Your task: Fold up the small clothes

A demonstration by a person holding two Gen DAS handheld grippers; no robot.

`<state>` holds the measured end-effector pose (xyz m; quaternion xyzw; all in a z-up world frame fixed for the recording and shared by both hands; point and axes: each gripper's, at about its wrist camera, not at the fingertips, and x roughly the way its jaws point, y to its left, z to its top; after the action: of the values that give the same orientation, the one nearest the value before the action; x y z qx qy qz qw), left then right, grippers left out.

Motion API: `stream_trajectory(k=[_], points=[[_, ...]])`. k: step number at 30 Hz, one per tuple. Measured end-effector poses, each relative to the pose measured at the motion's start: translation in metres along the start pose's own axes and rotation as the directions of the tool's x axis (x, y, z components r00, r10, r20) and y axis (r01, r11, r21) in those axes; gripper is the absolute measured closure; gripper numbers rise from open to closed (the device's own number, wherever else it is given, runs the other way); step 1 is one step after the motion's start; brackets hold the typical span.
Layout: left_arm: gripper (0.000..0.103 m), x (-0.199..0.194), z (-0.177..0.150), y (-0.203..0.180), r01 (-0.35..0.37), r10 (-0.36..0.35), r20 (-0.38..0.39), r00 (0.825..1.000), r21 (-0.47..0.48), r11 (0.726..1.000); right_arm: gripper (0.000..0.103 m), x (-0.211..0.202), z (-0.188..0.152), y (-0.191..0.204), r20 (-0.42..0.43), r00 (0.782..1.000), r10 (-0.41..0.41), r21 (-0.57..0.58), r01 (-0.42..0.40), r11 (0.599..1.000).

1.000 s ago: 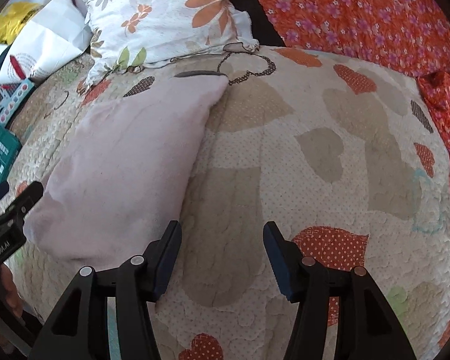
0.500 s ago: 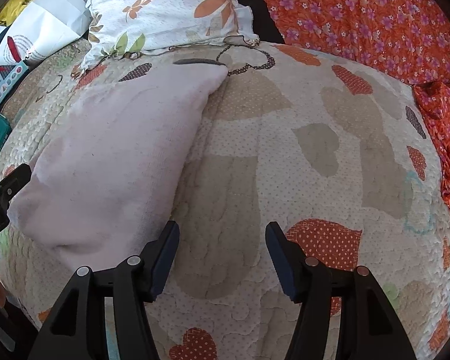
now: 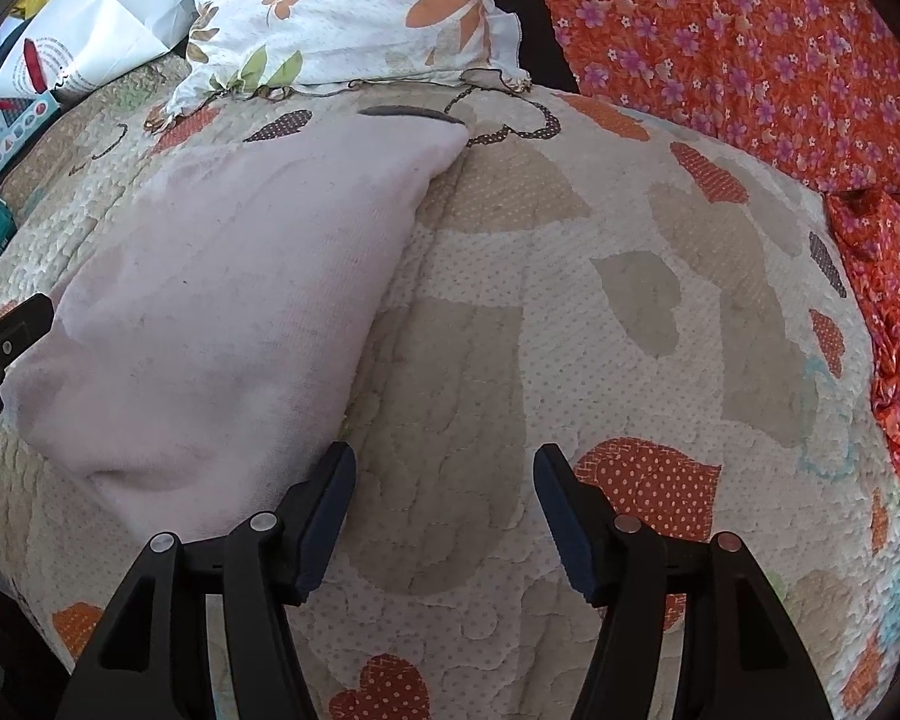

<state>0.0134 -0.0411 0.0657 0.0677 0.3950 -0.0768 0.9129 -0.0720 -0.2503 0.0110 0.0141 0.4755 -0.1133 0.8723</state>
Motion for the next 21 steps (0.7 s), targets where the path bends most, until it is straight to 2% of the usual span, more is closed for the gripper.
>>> stream_trajectory(k=[21], points=[[0.0, 0.006, -0.0028, 0.0057, 0.016, -0.017, -0.026, 1.0, -0.016, 1.0, 0.033, -0.0013, -0.0023, 0.0079, 0.015, 0.999, -0.043, -0.041, 0.044, 0.998]])
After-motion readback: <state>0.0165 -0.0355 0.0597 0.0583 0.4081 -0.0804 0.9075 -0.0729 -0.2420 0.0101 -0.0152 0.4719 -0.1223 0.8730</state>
